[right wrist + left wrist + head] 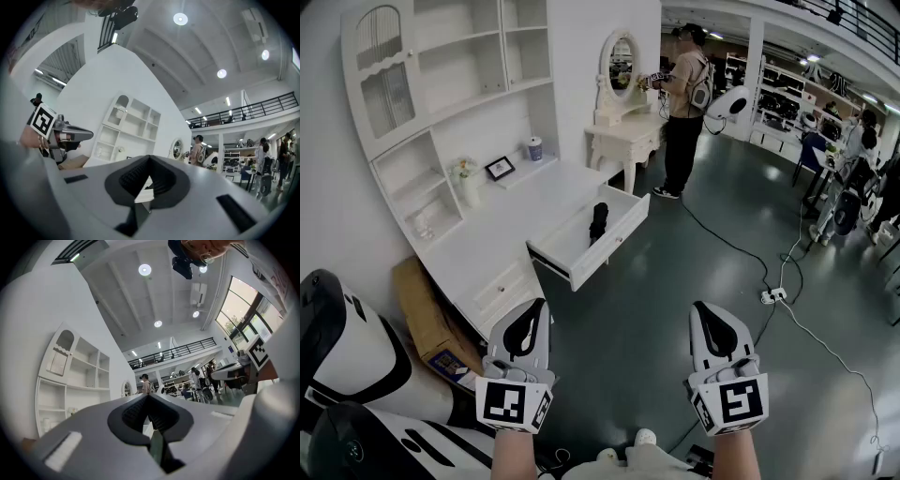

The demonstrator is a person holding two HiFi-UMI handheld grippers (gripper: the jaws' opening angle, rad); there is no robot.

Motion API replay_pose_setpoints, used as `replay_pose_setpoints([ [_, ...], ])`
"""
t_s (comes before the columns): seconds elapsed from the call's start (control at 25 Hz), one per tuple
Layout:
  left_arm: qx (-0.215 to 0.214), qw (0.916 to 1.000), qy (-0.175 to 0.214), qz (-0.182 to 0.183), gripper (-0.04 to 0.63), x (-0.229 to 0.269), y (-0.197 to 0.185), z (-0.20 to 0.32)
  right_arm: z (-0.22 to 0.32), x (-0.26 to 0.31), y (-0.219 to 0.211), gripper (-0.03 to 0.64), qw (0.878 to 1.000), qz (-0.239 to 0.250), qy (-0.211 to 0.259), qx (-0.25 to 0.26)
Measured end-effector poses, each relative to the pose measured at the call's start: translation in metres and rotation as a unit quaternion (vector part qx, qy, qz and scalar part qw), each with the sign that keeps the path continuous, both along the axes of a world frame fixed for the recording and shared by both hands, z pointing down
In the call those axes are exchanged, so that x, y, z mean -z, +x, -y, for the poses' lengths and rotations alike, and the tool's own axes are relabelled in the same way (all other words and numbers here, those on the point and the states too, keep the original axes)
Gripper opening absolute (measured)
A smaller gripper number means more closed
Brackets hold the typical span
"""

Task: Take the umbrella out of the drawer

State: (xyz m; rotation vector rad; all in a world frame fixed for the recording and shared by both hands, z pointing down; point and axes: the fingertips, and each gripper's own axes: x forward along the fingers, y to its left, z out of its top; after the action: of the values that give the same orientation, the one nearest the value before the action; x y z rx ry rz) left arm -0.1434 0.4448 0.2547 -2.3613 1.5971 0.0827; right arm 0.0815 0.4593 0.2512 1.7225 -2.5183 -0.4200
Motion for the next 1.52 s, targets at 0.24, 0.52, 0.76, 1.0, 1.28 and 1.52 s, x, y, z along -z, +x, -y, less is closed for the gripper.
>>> replay_pose_setpoints([
  [0.24,-0.001,0.9999,0.008,0.011,0.009,0.001,-0.005,-0.001,0.001,-0.007,0.004,0.008,1.000,0.002,-0.012,-0.012],
  [0.52,0.007,0.9999,0.004,0.015,0.009,-0.003,-0.009,0.029,0.038,-0.008,0.006,0.008,0.999,0.031,-0.015,-0.002],
  [0.76,0.005,0.9999,-0.003,0.008,0.009,-0.010,-0.001,0.091,0.108,-0.014,0.006,0.008,0.999,0.033,-0.013,0.020],
  [1.0,0.006,1.0000,-0.005,-0.007,0.009,-0.006,0.018,0.182,0.202,-0.012,0.014,0.008,0.998,0.037,-0.016,0.054],
  [1.28,0.035,0.9992,-0.013,-0.015,0.009,-0.008,0.031,0.280,0.309,-0.017,0.032,0.008,0.996,0.029,-0.034,0.075],
  [1.52,0.037,0.9985,-0.038,-0.016,0.009,-0.022,0.054,0.338,0.367,-0.026,0.048,0.008,0.996,0.014,-0.047,0.080],
])
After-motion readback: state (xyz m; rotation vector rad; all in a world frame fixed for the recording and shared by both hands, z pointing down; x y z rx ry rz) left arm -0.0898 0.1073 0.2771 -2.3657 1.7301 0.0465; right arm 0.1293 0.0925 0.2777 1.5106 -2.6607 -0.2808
